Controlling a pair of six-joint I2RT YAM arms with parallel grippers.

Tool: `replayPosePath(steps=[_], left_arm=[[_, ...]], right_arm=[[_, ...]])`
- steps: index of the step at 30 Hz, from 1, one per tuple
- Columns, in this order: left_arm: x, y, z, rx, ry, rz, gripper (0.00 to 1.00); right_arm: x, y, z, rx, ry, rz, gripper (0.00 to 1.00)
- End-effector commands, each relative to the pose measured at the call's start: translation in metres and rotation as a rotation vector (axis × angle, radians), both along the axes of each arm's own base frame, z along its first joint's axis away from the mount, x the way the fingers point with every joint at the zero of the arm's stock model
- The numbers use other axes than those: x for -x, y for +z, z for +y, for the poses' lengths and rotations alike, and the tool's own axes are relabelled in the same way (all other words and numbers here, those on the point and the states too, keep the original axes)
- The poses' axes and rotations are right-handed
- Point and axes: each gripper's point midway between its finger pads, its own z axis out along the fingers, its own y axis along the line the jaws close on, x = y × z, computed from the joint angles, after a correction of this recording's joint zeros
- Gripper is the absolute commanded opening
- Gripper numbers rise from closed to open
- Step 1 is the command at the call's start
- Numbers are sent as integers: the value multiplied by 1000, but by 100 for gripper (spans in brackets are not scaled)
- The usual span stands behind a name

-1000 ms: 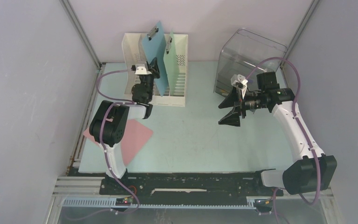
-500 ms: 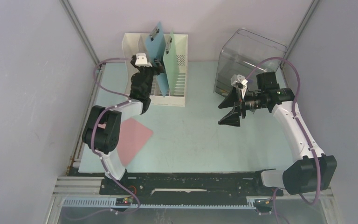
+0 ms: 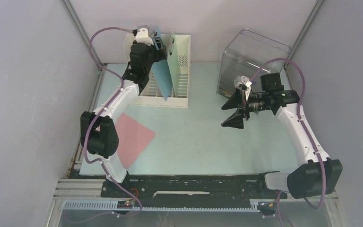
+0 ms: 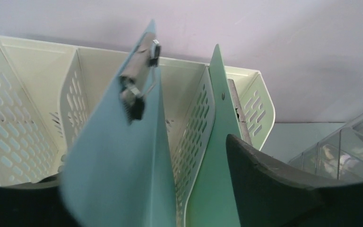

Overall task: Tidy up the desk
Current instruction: Place the folder in the storage box.

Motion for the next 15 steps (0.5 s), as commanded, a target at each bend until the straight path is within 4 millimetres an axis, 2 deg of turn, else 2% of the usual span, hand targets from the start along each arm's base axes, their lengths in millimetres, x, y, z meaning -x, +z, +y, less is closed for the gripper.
replayPosePath(steps=[1,7,9,10,14,15], left_arm=[[4,-21,3,-27,5,176,68],[4,-24,3,-71,0,249,40],[4,-21,2,-83,-8,259,21],[4,-20,2,-87,-12,263,16],[7,-8,-1,-80,-37,247,1],[7,-4,-2,-73,-38,237,0]], right_arm=[[7,11,2,-22,22,-57,100],[8,12,3,-24,24,-61,100],[8,13,3,-24,24,-62,100],[8,13,3,-23,24,-63,100],[8,13,2,-22,23,-68,100],[9,14,2,-23,23,-69,100]])
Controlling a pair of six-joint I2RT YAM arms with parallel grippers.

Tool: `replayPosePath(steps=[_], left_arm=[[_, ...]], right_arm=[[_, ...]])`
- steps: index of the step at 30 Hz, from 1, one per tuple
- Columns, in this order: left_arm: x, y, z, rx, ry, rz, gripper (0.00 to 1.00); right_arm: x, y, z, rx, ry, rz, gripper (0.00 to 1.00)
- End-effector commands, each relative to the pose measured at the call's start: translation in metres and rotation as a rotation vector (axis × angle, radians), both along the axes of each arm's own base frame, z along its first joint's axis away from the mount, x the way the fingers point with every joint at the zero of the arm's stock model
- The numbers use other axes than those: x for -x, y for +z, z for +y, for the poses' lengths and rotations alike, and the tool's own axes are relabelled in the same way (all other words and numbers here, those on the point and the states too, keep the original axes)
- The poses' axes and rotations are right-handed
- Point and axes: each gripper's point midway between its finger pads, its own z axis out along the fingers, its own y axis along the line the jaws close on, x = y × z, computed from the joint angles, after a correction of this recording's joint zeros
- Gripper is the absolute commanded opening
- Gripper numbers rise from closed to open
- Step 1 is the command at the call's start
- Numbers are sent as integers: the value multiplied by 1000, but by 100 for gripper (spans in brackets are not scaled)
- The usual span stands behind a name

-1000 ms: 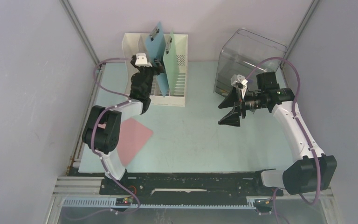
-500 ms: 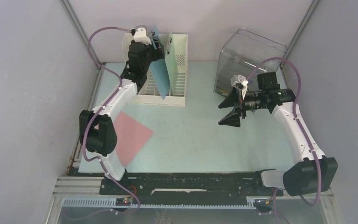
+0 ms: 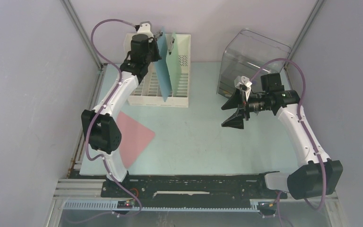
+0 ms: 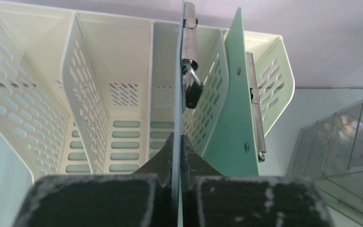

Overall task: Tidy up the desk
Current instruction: Place the folder in the storage box.

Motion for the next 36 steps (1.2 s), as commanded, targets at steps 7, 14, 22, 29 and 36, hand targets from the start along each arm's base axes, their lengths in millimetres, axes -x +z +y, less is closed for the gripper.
replayPosePath(steps=[7,14,22,29,36], left_arm=[[20,47,-1,89,-27,-233,0],[38,60,7,97,5,-449,0],[41,50,9,69,21,-552,0],[44,40,5,-31,36,-615,0],[39,14,-3,-43,20,-582,7]], right_arm=[[7,13,1,-22,15,-67,100],[8,15,0,-25,15,-73,100],[8,15,0,-24,12,-75,100],[8,14,0,-22,14,-74,100],[7,13,0,-20,14,-73,100]])
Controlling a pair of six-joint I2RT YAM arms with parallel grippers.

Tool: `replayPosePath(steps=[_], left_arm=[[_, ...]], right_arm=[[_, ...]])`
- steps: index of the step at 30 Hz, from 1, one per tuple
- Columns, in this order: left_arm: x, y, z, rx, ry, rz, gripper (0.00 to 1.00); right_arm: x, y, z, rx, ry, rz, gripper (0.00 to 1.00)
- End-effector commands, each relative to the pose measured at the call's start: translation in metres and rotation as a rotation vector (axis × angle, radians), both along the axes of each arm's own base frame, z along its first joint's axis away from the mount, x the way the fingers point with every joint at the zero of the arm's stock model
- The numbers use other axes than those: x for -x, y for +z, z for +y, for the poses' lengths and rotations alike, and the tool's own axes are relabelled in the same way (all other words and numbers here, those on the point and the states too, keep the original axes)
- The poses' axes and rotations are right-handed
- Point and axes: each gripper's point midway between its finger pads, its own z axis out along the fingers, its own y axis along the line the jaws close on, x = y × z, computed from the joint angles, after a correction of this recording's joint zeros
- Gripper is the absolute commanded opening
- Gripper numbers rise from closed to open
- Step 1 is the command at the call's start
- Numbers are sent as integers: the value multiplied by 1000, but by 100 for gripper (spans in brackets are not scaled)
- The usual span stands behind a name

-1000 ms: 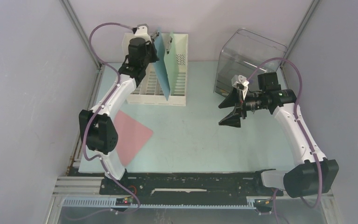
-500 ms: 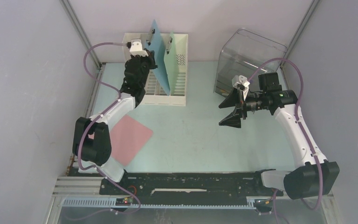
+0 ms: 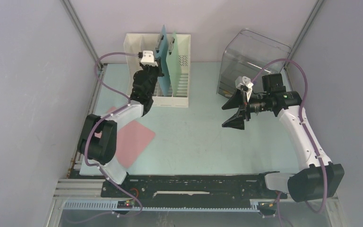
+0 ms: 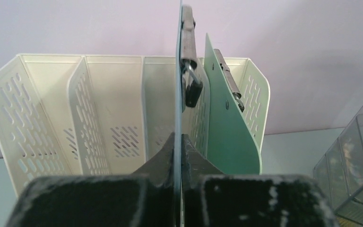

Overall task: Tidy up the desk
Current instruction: Place the folder in the storage box.

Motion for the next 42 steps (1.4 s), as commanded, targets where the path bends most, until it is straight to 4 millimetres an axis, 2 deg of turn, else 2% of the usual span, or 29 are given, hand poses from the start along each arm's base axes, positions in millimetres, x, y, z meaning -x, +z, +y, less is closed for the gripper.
replayPosePath(steps=[1,3,6,9,12,14,18,27,36,42], left_arm=[[2,22,4,9,25,-99,18],[2,19,5,18,30,-91,45],[8,20,8,46,33,-76,75],[16,22,11,64,32,-30,88],[28,20,16,85,34,54,96],[38,22,19,120,15,93,99],[55,11,21,182,-42,194,100],[88,-41,45,255,-30,396,100],[131,-77,76,248,96,471,100],[161,-108,97,264,187,521,100]], right_arm=[[4,8,1,-16,14,-43,100],[4,7,1,-15,14,-42,100],[4,7,1,-15,14,-42,100],[4,7,1,-15,17,-44,100],[4,6,1,-15,19,-42,100],[4,6,2,-14,21,-41,100],[5,6,2,-14,24,-40,100],[5,4,3,-13,28,-35,100],[4,0,5,-6,36,-25,100],[4,-2,6,-3,40,-18,100]])
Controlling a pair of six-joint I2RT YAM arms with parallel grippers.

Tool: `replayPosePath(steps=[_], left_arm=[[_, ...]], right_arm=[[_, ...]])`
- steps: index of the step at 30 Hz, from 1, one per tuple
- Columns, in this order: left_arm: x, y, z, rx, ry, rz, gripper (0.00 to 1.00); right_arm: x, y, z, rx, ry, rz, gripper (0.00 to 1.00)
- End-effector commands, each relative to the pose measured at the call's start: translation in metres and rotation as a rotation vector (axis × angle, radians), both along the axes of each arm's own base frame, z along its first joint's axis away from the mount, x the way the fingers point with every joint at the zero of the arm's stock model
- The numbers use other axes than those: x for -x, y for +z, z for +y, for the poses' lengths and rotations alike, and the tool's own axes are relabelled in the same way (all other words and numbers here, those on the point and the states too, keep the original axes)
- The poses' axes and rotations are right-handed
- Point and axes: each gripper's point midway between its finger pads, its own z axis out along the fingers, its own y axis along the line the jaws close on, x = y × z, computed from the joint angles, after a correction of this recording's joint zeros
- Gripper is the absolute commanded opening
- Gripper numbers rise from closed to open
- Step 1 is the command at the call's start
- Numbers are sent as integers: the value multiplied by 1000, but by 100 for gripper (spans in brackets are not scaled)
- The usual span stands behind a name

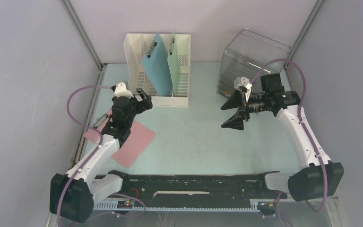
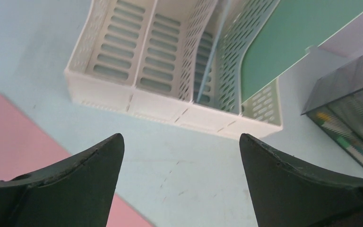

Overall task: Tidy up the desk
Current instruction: Place the folder in the storage box, then pick up the folder from the corner of the board.

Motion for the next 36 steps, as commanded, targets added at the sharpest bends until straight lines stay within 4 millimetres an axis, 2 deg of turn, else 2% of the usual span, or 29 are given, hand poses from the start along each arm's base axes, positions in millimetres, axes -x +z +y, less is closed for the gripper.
replayPosePath(steps=[1,3,7,15,21,27,30,32,34,35,36], left_arm=[[20,-15,22,10,104,29,100],[28,-23,29,2,133,36,100],[37,-34,59,-35,277,42,100],[28,-44,116,-23,468,148,100],[30,-51,168,-17,735,209,100],[41,-73,206,119,955,253,91],[52,-92,217,225,1049,274,81],[60,-104,223,283,1114,290,65],[68,-116,230,344,1179,309,45],[72,-122,233,384,1219,313,39],[74,-127,237,413,1246,316,37]], right_arm=[[3,-1,3,-5,21,-2,100],[3,-2,4,-2,24,2,100],[3,-6,7,4,36,14,100],[1,-14,11,9,52,58,100],[-4,-22,11,19,45,86,100],[-11,-29,8,29,25,118,100],[-15,-32,5,34,12,126,100],[-17,-34,4,36,5,133,100],[-19,-35,3,37,-1,138,100],[-20,-35,2,37,-5,140,100],[-21,-36,1,36,-8,141,100]])
